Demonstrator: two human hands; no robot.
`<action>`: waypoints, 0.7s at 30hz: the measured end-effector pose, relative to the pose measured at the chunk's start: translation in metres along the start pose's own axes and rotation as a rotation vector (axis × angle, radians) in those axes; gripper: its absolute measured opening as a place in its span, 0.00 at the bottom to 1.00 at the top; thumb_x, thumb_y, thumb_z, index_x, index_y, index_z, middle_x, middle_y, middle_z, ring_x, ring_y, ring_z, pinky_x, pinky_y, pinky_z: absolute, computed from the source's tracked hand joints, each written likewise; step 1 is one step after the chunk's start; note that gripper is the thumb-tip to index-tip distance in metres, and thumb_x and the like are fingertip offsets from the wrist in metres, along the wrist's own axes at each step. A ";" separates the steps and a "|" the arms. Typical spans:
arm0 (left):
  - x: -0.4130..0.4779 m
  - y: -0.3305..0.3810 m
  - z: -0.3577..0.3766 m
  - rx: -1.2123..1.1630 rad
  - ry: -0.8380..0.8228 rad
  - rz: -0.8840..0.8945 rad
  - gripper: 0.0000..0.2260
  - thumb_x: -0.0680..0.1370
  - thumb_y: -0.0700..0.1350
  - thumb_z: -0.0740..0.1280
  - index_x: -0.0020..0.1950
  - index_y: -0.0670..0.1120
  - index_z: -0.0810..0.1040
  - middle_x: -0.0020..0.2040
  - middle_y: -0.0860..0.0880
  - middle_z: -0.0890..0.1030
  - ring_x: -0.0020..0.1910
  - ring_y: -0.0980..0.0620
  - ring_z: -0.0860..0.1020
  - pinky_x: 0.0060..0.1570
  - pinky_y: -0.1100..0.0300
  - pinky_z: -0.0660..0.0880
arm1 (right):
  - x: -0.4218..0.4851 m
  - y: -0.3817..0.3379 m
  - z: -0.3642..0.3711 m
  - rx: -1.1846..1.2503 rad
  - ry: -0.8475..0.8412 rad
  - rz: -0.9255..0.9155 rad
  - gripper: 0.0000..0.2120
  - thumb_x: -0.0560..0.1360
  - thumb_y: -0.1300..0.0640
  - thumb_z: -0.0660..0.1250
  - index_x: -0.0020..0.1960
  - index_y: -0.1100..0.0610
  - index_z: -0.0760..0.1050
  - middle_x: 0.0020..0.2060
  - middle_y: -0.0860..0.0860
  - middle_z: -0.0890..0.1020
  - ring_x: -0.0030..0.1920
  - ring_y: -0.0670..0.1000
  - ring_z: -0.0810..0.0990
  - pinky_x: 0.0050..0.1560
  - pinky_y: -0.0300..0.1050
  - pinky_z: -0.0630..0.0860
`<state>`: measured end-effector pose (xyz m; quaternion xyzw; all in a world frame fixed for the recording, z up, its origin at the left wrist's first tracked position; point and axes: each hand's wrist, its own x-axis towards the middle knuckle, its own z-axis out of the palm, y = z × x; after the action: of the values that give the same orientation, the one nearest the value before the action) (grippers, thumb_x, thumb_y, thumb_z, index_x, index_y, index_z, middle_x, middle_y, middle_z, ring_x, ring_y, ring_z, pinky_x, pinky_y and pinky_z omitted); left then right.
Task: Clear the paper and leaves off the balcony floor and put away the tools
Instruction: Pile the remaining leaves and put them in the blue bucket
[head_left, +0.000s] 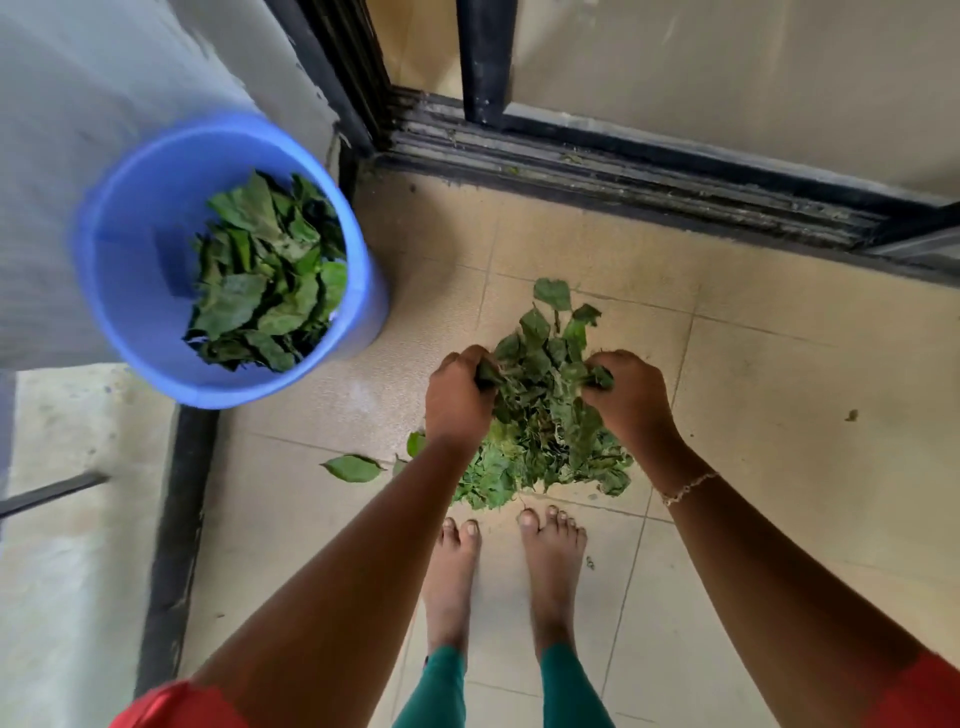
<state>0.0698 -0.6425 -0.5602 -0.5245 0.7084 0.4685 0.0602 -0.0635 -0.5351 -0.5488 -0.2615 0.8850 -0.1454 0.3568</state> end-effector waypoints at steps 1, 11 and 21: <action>-0.009 0.006 -0.008 -0.061 0.002 -0.002 0.08 0.75 0.32 0.65 0.50 0.43 0.78 0.48 0.41 0.80 0.44 0.43 0.80 0.43 0.47 0.80 | -0.007 -0.008 -0.008 0.025 -0.011 0.013 0.17 0.72 0.63 0.70 0.59 0.64 0.76 0.55 0.58 0.80 0.46 0.54 0.80 0.41 0.28 0.68; -0.055 0.035 -0.145 -0.596 0.299 -0.014 0.13 0.75 0.28 0.63 0.41 0.47 0.73 0.36 0.47 0.78 0.34 0.50 0.79 0.32 0.61 0.79 | -0.046 -0.152 -0.042 0.455 -0.072 -0.065 0.13 0.69 0.62 0.73 0.53 0.60 0.80 0.47 0.55 0.84 0.47 0.52 0.81 0.47 0.40 0.75; 0.012 -0.022 -0.250 -0.423 0.218 -0.237 0.19 0.74 0.37 0.69 0.64 0.46 0.72 0.55 0.44 0.76 0.47 0.44 0.78 0.40 0.51 0.81 | 0.006 -0.282 0.005 0.313 -0.052 -0.182 0.18 0.71 0.59 0.71 0.60 0.59 0.76 0.48 0.57 0.82 0.48 0.56 0.80 0.46 0.44 0.74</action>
<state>0.1841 -0.8322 -0.4420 -0.6521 0.5305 0.5367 -0.0729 0.0374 -0.7709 -0.4304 -0.2853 0.8147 -0.3063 0.4013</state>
